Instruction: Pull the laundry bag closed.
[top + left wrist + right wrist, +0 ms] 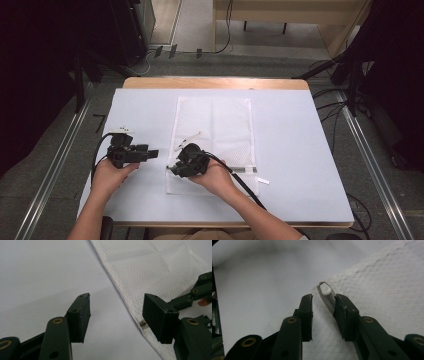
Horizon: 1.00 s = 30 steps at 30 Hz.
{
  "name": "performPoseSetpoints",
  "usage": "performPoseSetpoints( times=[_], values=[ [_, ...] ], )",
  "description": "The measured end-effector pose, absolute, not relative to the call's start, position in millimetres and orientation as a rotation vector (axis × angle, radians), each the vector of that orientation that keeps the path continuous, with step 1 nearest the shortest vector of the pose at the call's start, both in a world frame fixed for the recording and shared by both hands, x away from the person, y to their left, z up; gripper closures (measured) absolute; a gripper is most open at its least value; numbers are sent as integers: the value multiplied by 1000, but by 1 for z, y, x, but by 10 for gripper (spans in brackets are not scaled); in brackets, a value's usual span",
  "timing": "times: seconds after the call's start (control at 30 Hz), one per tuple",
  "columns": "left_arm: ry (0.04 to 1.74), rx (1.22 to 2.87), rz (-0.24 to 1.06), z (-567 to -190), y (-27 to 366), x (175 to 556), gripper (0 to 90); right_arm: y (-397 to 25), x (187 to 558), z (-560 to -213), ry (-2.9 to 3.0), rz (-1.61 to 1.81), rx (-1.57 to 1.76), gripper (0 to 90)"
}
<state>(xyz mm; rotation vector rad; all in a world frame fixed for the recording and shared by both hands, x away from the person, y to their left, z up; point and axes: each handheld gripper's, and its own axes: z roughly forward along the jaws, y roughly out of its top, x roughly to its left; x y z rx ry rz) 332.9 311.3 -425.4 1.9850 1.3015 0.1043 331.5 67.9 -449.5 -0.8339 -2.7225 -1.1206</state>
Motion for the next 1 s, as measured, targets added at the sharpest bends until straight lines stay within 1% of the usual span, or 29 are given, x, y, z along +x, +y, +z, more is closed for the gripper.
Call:
performPoseSetpoints(
  times=[0.43, 0.6, 0.67, 0.8, 0.9, 1.0],
  values=[
    [1304, 1970, 106, -424, 313, 333, 398, 85, 337, -457, -2704, -1087, -834, 707],
    [1296, 1970, 102, -424, 313, 332, 401, 89, 340, -459, -2700, -1079, -846, 729],
    [1293, 1974, 98, -424, 313, 332, 409, 90, 341, -459, -2700, -1080, -849, 755],
    [1284, 1983, 93, -424, 314, 330, 428, 92, 343, -461, -2708, -1082, -856, 841],
    [1295, 1978, 51, -424, 315, 329, 470, 91, 346, -461, -2715, -1076, -853, 867],
    [1268, 1992, 46, -424, 314, 325, 476, 89, 347, -456, -2723, -1091, -844, 871]
  ],
)
